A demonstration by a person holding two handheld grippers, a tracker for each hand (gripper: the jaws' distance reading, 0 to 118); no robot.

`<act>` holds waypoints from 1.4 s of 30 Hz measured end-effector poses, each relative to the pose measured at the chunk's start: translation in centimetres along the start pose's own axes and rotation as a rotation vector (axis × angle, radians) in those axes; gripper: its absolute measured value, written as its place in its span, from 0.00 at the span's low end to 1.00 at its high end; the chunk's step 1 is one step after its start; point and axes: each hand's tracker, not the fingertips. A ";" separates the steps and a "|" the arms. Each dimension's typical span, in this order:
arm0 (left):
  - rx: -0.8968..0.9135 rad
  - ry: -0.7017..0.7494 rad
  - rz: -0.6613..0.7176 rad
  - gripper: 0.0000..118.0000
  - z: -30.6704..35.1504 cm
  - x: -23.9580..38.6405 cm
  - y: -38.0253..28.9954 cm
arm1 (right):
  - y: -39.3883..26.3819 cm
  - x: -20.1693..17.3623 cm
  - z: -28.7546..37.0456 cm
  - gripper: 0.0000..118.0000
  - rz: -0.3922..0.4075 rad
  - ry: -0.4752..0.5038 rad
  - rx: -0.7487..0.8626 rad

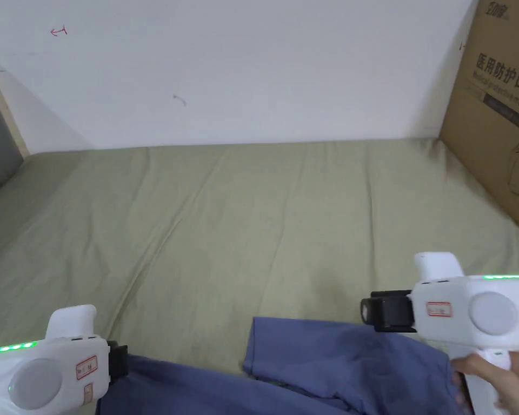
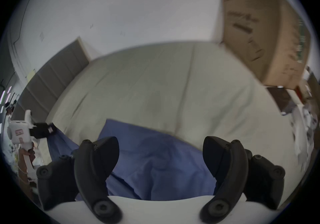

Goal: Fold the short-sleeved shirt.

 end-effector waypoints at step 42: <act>0.464 0.139 -0.144 0.05 20.0 3.9 25.1 | 21.3 4.3 25.8 0.05 -0.229 -0.071 0.516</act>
